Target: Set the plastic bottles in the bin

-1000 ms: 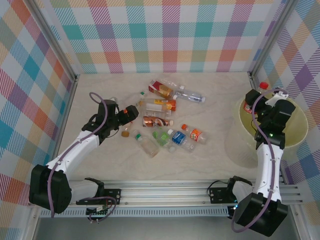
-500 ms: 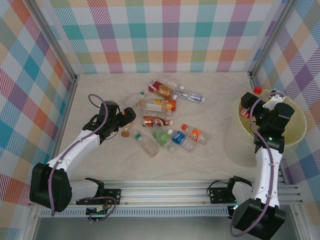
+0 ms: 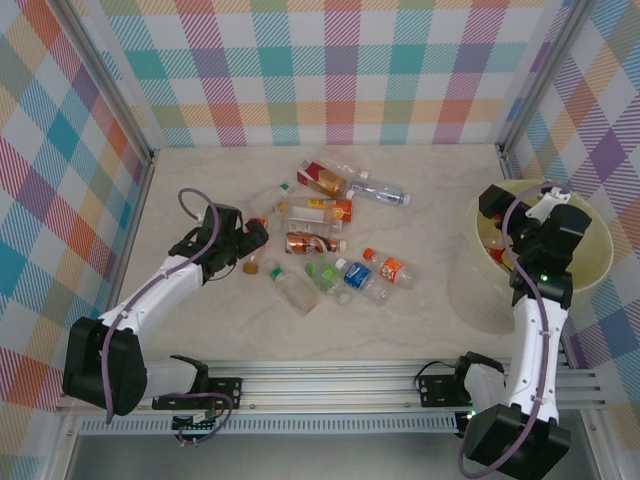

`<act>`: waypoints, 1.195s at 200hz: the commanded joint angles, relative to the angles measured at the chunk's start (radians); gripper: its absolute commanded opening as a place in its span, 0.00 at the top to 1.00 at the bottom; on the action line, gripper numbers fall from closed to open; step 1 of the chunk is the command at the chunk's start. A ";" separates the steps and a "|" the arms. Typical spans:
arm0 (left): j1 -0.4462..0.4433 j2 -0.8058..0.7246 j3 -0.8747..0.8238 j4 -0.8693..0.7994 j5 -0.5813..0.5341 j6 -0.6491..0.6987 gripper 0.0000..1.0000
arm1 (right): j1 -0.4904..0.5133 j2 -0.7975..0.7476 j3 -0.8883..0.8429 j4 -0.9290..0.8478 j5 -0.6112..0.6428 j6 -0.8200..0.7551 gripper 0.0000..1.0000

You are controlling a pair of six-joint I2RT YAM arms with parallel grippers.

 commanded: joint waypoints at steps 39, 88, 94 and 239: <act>0.047 0.116 0.108 -0.086 0.056 0.097 0.00 | 0.010 -0.038 0.163 -0.158 -0.081 -0.039 0.00; 0.091 0.150 0.116 -0.090 0.131 0.156 0.00 | 0.137 -0.005 0.228 -0.147 -0.276 -0.058 0.00; 0.098 0.159 0.116 -0.091 0.143 0.169 0.00 | 0.168 0.003 0.237 -0.152 -0.282 -0.065 0.00; 0.108 0.466 0.259 -0.116 0.164 0.309 0.22 | 0.622 0.153 0.259 -0.152 -0.128 -0.182 0.00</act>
